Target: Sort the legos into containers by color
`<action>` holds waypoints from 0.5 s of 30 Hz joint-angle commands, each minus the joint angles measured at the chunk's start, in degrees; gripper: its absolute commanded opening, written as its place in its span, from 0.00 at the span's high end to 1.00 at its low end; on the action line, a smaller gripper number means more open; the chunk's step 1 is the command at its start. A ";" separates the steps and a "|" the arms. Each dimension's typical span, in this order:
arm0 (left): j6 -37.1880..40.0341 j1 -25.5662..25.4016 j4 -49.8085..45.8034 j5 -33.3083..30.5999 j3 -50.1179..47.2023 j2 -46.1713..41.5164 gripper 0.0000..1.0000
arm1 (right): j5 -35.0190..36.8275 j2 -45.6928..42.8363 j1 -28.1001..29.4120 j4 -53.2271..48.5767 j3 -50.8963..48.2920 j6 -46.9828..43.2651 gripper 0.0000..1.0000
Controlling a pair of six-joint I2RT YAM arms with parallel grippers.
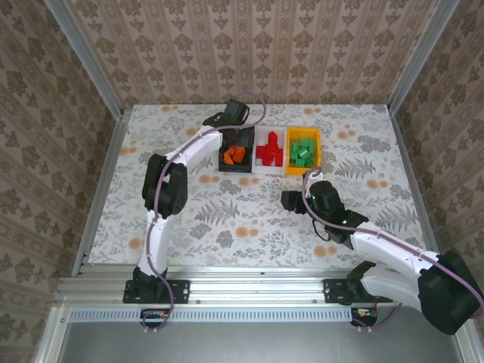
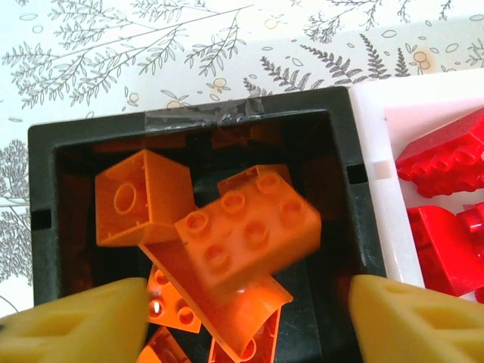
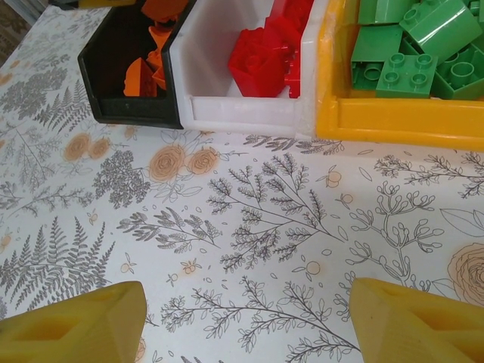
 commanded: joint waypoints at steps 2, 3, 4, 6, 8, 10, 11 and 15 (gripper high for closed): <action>1.15 -0.15 0.68 0.39 0.72 -2.41 0.17 | 1.47 0.33 0.31 -0.69 0.74 -1.25 0.27; 1.16 -0.31 1.17 0.27 -0.37 -3.62 0.16 | 1.58 0.20 0.31 -0.74 0.74 -1.28 0.27; 1.15 -0.53 1.86 0.03 -1.76 -5.18 0.15 | 1.52 0.16 0.31 -0.74 0.74 -1.39 0.27; 1.39 -1.14 3.56 -0.63 -5.38 -9.35 0.12 | 1.58 -0.06 0.31 -0.87 0.74 -1.66 0.27; 1.82 -2.00 5.53 -2.65 -10.31 -14.97 0.07 | 1.58 -0.51 0.31 -0.44 0.51 -2.00 0.27; 2.96 -3.40 8.89 -5.38 -17.51 -22.66 0.00 | 1.71 -1.72 0.48 0.15 -0.08 -2.46 0.27; 3.61 -4.22 10.90 -6.66 -20.90 -26.36 0.00 | 1.92 -2.66 0.55 0.53 -0.45 -2.46 0.26; 5.82 -8.56 18.26 -14.54 -35.97 -41.87 0.00 | 4.26 -9.13 0.66 3.44 -3.37 -1.86 0.22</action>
